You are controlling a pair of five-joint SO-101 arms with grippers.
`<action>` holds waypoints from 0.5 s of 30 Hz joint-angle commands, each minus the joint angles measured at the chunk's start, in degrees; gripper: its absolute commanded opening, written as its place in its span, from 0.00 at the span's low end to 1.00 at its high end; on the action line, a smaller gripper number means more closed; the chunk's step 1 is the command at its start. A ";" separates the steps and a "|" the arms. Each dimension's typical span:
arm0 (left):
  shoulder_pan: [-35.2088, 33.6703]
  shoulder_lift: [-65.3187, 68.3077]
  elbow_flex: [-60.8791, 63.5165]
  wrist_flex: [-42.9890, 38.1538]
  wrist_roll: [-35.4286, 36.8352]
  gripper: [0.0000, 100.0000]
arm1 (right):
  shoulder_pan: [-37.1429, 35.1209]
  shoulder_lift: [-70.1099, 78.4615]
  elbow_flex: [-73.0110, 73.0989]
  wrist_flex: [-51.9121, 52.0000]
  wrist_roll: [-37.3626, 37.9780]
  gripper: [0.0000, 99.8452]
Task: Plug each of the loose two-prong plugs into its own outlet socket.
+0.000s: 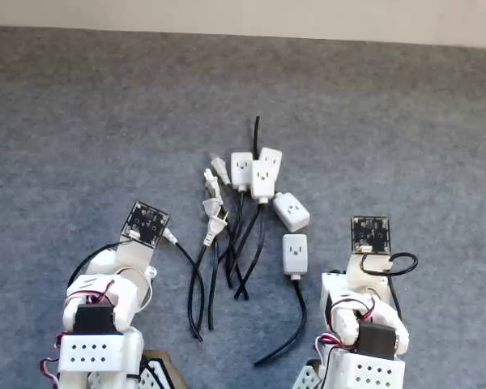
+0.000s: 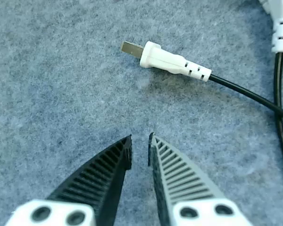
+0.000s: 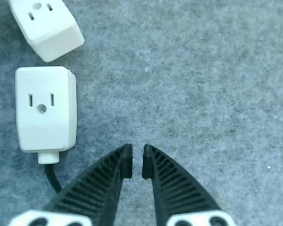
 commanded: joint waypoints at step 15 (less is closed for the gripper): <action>0.84 -0.22 1.27 -0.79 0.35 0.08 | 0.40 -1.27 8.04 0.31 -0.26 0.06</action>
